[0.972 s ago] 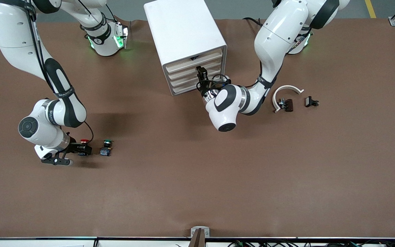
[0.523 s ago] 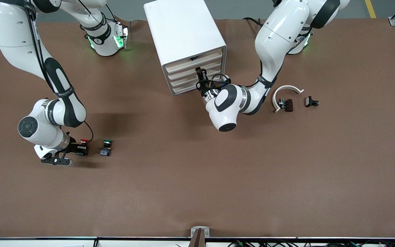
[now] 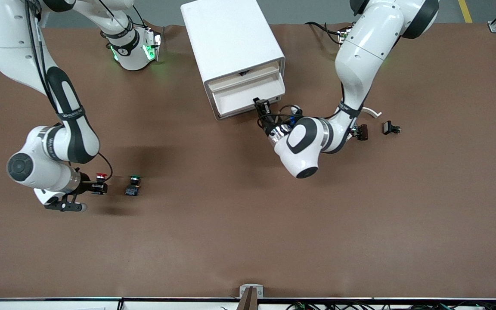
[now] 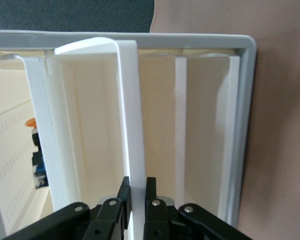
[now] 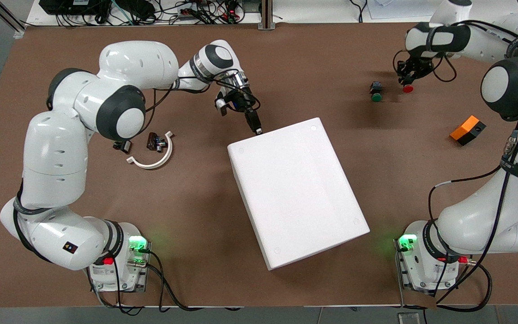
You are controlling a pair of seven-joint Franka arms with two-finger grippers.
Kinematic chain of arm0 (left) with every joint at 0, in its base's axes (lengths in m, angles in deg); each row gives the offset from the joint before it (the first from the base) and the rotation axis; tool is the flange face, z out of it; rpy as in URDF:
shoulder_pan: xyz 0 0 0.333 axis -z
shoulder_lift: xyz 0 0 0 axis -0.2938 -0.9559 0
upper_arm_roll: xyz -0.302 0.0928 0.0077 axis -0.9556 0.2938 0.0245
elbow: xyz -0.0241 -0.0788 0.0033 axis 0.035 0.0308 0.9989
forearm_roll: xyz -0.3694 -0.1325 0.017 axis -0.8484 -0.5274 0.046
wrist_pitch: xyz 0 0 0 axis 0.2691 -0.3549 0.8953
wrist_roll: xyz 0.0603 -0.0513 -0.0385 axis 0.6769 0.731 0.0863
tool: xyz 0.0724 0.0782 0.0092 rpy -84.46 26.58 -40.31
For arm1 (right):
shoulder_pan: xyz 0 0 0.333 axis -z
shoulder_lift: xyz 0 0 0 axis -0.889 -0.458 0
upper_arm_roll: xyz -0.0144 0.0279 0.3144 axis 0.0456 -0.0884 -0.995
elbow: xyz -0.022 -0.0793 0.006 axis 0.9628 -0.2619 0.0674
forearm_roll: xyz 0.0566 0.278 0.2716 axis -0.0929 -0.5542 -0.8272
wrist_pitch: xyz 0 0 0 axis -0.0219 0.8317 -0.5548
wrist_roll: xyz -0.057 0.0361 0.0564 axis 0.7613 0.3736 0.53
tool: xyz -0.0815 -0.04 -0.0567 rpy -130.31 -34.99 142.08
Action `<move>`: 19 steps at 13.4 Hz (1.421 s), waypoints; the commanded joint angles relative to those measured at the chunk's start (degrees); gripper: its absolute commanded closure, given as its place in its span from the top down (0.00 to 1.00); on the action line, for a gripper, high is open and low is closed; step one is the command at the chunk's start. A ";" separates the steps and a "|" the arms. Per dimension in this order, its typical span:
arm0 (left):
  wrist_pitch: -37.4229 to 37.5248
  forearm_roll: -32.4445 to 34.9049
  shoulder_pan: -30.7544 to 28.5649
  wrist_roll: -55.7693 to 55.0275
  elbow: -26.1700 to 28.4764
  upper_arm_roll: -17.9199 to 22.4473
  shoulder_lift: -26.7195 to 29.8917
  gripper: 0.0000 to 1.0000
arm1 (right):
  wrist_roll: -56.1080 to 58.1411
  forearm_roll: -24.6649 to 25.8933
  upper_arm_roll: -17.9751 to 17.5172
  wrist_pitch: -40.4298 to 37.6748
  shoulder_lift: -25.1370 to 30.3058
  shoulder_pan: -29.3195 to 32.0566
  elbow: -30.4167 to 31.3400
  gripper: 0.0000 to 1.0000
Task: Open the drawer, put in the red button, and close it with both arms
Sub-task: 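Carry the red button toward the open drawer while the left gripper withdraws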
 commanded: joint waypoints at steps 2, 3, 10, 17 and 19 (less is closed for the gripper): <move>-1.67 -0.08 -2.01 0.48 -1.82 0.47 -0.16 0.00 | -11.97 -0.49 -0.28 -12.85 5.62 -4.17 -4.92 0.00; -1.67 -0.08 -2.63 0.48 -2.00 0.47 -0.16 0.00 | -16.54 -0.67 -0.54 -14.61 7.38 -6.10 -5.01 0.00; -1.93 -0.26 -4.57 1.26 -4.81 0.91 -0.07 1.00 | -48.00 -5.06 -0.45 -25.69 13.64 -22.01 -11.06 0.00; -1.14 8.16 -12.11 8.26 -15.70 1.35 2.12 1.00 | -74.99 -4.36 -0.28 -25.27 13.29 -38.36 -13.98 0.00; -1.23 10.02 -14.58 16.17 -16.06 1.96 4.92 1.00 | -81.24 -4.27 -0.28 -24.65 13.20 -41.44 -13.72 0.00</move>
